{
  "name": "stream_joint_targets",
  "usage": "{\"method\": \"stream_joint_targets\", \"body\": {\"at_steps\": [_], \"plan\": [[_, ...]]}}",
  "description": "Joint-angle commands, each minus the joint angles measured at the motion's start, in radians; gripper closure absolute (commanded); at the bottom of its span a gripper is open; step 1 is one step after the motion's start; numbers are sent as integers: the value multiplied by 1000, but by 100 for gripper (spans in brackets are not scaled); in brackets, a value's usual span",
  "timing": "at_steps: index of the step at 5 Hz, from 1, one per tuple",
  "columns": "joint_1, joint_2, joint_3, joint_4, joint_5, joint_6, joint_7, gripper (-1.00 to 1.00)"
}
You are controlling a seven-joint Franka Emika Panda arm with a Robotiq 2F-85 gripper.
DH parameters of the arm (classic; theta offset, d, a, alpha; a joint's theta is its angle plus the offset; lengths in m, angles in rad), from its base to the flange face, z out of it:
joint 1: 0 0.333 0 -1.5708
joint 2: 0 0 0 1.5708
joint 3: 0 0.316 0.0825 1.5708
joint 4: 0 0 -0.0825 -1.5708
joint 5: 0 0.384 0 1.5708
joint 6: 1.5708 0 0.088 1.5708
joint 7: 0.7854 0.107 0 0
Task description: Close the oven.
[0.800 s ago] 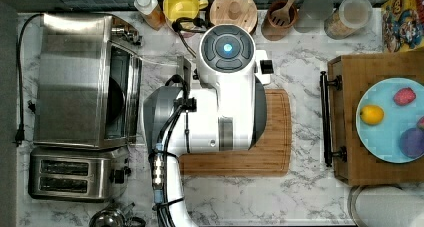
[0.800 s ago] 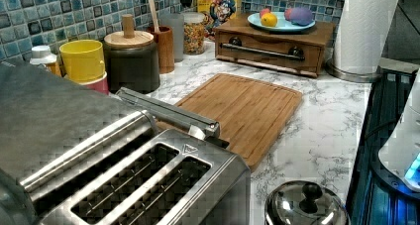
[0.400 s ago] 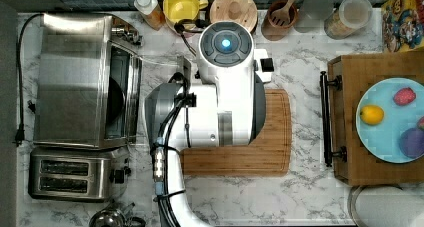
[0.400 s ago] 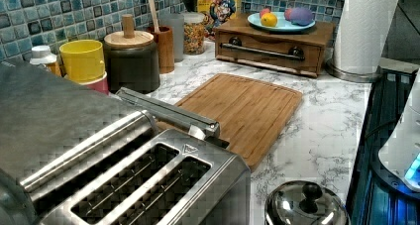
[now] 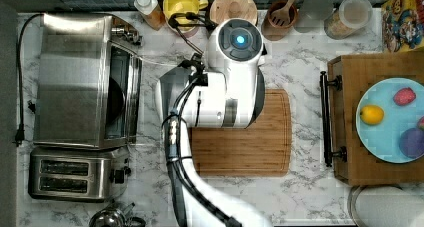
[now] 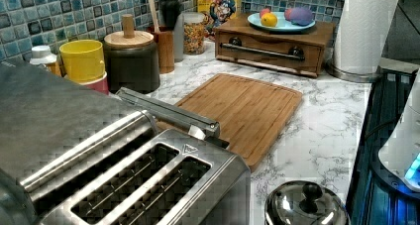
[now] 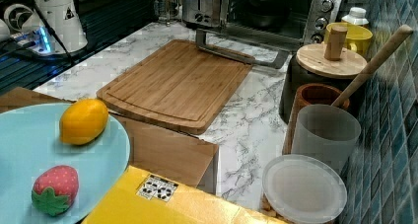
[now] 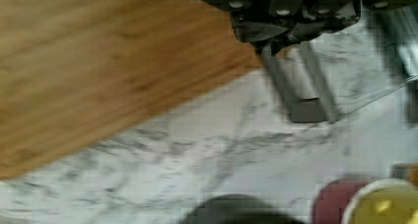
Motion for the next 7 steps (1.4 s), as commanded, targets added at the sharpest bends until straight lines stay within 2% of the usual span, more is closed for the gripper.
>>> {"method": "stream_joint_targets", "body": {"at_steps": [1,2,3,5,7], "plan": [[-52,-160,3,-409,438,276,-570,100],[-27,-141,1,-410,571,240,-738,100],[-2,-106,20,-412,658,266,-842,100],[7,-15,46,-388,834,334,-993,100],[-9,-27,22,-422,819,444,-903,100]]}}
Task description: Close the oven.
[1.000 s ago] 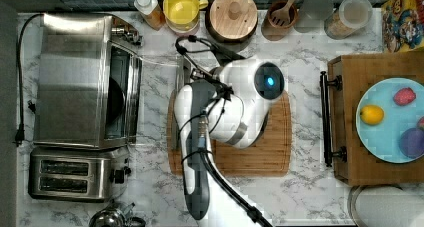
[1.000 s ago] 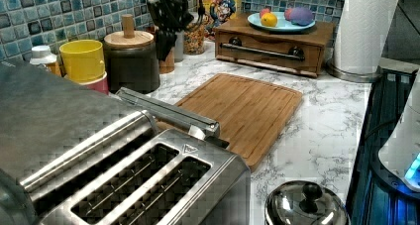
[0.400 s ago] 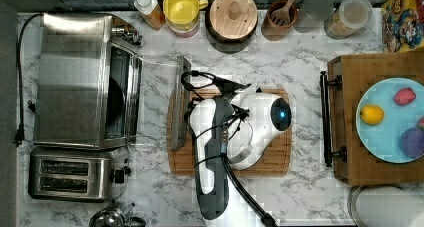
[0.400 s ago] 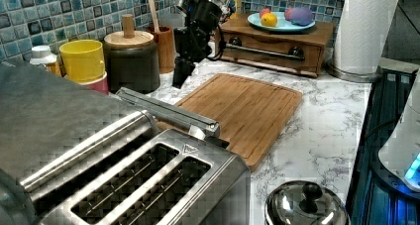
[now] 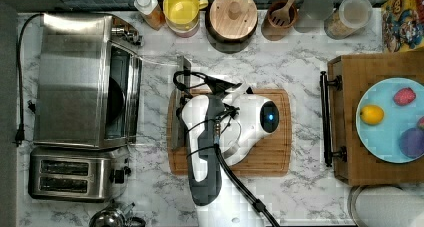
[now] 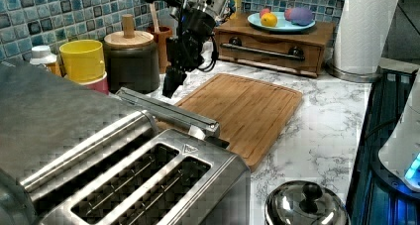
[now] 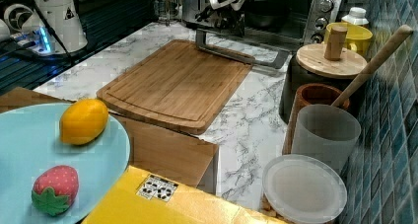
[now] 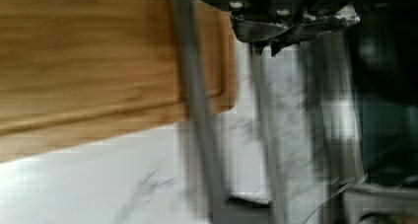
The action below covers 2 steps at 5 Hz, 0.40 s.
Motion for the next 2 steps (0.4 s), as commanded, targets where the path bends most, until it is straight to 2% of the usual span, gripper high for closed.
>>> {"method": "stream_joint_targets", "body": {"at_steps": [1,2], "plan": [[-15,5,-6,68,18,-6,16,100],[46,84,-24,134,-44,-60,27,100]]}}
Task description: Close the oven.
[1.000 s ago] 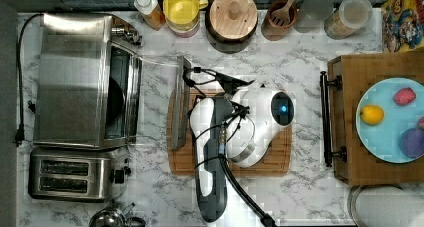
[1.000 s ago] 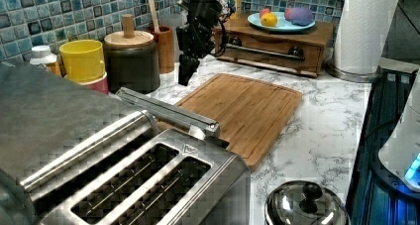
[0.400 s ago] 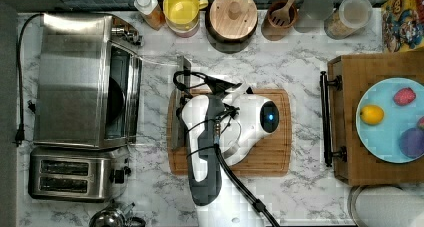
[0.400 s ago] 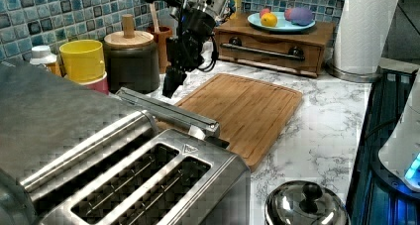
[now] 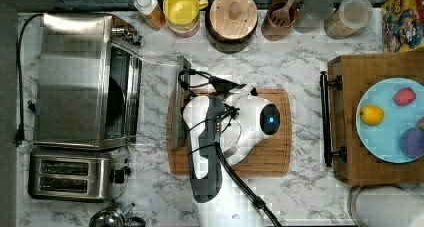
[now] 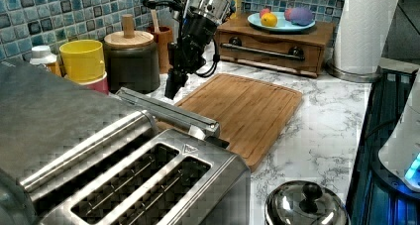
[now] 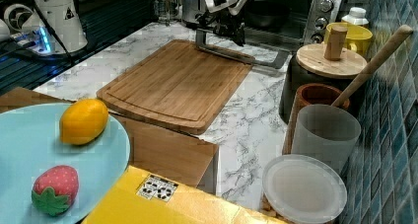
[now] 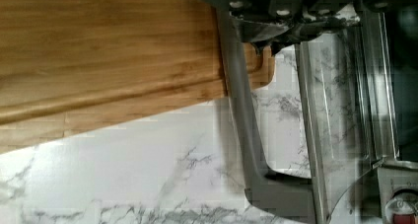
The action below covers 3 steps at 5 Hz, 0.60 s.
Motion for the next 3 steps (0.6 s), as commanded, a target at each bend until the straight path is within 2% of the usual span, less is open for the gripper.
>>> {"method": "stream_joint_targets", "body": {"at_steps": [1,2,3], "plan": [[61,148,38,182,-100,-87,57,100],[77,171,60,199,-92,-68,38,100],[52,149,59,193,-43,-108,37,100]]}}
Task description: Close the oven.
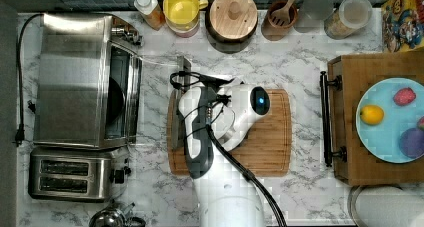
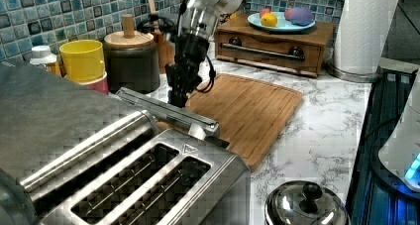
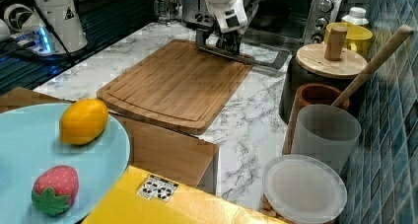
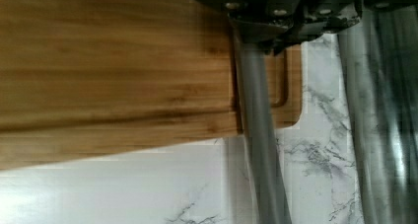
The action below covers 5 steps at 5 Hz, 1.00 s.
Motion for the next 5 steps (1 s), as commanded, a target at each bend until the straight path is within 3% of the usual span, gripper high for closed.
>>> {"method": "stream_joint_targets", "body": {"at_steps": [1,3,5], "plan": [[12,-16,47,88,80,-53,33,100],[-23,10,93,147,135,-175,-17,100],[40,-109,155,148,108,-124,2,100]]}}
